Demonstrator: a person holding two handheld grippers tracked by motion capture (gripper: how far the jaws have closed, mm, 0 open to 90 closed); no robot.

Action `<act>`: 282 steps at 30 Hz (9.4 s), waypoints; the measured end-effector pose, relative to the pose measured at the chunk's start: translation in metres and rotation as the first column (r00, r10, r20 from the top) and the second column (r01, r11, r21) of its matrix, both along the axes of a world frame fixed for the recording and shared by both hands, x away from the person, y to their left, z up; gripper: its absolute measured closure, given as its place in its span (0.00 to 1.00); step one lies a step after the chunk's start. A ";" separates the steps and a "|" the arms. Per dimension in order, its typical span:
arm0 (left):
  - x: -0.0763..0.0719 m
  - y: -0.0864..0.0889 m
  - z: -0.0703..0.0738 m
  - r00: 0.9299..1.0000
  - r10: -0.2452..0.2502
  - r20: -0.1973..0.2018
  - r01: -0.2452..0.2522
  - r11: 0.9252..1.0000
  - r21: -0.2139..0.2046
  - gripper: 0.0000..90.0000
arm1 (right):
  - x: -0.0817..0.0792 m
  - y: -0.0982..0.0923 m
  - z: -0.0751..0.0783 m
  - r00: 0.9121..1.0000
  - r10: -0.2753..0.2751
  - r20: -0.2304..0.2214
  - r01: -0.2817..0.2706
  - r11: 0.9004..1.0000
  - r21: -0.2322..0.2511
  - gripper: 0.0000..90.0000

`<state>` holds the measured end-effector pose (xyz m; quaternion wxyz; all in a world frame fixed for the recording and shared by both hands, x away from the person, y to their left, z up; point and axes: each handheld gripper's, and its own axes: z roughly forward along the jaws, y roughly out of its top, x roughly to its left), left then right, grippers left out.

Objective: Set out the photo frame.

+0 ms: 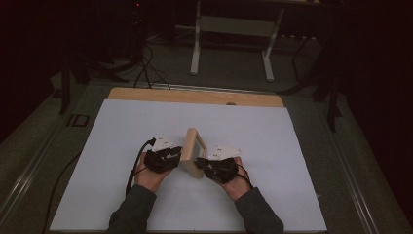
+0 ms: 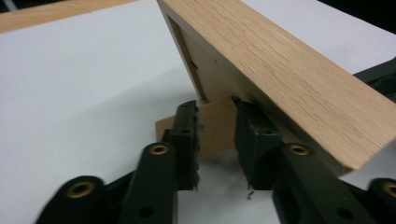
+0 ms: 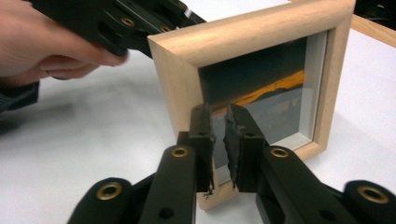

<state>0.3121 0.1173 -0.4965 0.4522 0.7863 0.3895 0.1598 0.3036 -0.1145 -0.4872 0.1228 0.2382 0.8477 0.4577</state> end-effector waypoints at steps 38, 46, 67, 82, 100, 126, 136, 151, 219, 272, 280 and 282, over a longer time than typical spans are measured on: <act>-0.027 0.011 0.036 0.995 0.090 0.033 -0.084 0.984 -0.158 0.37 | 0.010 -0.025 -0.009 0.996 -0.075 -0.051 0.074 0.997 -0.019 0.64; -0.030 -0.002 0.033 0.998 0.062 0.034 -0.057 0.990 -0.127 0.36 | 0.011 -0.025 -0.011 0.996 -0.071 -0.056 0.070 0.997 -0.021 0.63; -0.026 -0.023 0.024 0.998 0.063 0.010 -0.063 0.996 -0.057 0.47 | 0.013 -0.030 -0.011 0.995 -0.082 -0.060 0.080 0.997 -0.020 0.62; -0.026 -0.021 0.025 0.998 0.060 0.003 -0.060 0.997 -0.058 0.50 | 0.014 -0.029 -0.010 0.995 -0.083 -0.056 0.082 0.996 -0.019 0.62; -0.023 -0.015 0.027 0.998 0.070 -0.002 -0.070 0.996 -0.061 0.59 | 0.015 -0.031 -0.010 0.994 -0.090 -0.054 0.089 0.996 -0.018 0.62; -0.013 -0.004 0.025 0.999 0.038 -0.025 -0.041 0.992 -0.119 0.65 | 0.021 -0.039 -0.007 0.992 -0.117 -0.052 0.116 0.993 -0.015 0.61; -0.005 0.001 0.024 0.999 -0.028 -0.026 0.024 0.991 -0.132 0.66 | 0.024 -0.040 -0.005 0.990 -0.127 -0.054 0.127 0.992 -0.016 0.60; 0.008 0.011 0.021 0.993 -0.107 -0.044 0.098 0.978 -0.184 0.67 | 0.033 -0.044 -0.001 0.988 -0.145 -0.053 0.145 0.989 -0.009 0.60; -0.003 0.019 0.018 0.999 -0.012 0.032 0.018 0.984 -0.178 0.47 | 0.061 -0.049 0.013 0.990 -0.104 -0.091 0.109 0.993 0.045 0.46; -0.004 0.005 0.005 0.998 0.007 -0.060 -0.018 0.985 -0.170 0.64 | 0.089 -0.025 0.005 0.978 0.024 -0.205 -0.010 0.998 0.070 0.33; -0.001 0.004 0.006 0.998 0.009 -0.064 -0.019 0.986 -0.168 0.64 | 0.087 -0.028 0.005 0.980 0.014 -0.200 0.000 0.997 0.071 0.36; 0.000 0.003 0.006 0.998 0.010 -0.062 -0.020 0.986 -0.163 0.64 | 0.087 -0.030 0.005 0.980 0.012 -0.198 0.002 0.997 0.072 0.37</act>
